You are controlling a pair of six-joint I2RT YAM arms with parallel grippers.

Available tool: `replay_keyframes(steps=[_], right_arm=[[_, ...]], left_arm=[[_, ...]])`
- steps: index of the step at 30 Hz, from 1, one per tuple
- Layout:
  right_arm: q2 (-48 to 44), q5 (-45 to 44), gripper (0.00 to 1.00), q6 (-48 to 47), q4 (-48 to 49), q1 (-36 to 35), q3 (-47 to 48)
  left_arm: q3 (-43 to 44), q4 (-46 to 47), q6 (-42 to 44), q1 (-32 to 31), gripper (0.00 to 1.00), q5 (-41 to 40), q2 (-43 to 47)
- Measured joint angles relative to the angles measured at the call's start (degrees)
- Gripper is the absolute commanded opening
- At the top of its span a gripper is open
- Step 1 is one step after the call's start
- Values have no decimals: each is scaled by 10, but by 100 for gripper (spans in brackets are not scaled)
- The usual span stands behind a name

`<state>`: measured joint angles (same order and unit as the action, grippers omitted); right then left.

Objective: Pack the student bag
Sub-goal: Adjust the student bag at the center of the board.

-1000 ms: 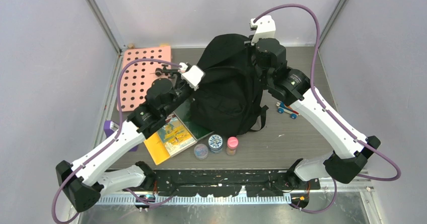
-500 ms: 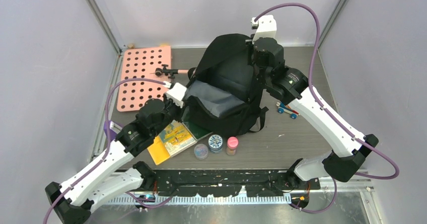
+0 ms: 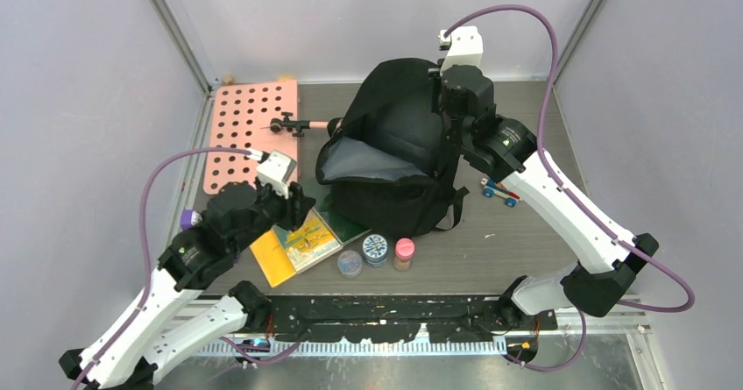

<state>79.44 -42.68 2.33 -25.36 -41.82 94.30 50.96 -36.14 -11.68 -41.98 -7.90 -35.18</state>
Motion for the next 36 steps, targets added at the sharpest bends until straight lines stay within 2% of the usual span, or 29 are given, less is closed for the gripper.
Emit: replay_keyframes(steps=[7,11,17,18,21,23,28,31,36], right_arm=[[0,8,0,4,0,0,0],[0,13,0,6,0,0,0],[-1,17,1,6,-2,0,0],[-2,18,0,6,-3,0,0],[-4,19,0,6,-5,0,0],[-5,18,0,6,-6,0,0],[-5,16,0,6,-7,0,0],[-5,13,0,6,-8,0,0],[-5,11,0,6,-8,0,0]], left_arm=[[142,-18,10,0,62,54,-51],[204,24,26,0,68,141,-130],[237,107,35,0,75,281,-261],[237,115,35,0,74,300,-282],[234,131,37,-1,54,341,-318],[225,141,40,-3,47,358,-321],[180,162,45,-15,42,375,-313],[115,165,43,-23,38,364,-296],[-1,174,24,-29,36,314,-267]])
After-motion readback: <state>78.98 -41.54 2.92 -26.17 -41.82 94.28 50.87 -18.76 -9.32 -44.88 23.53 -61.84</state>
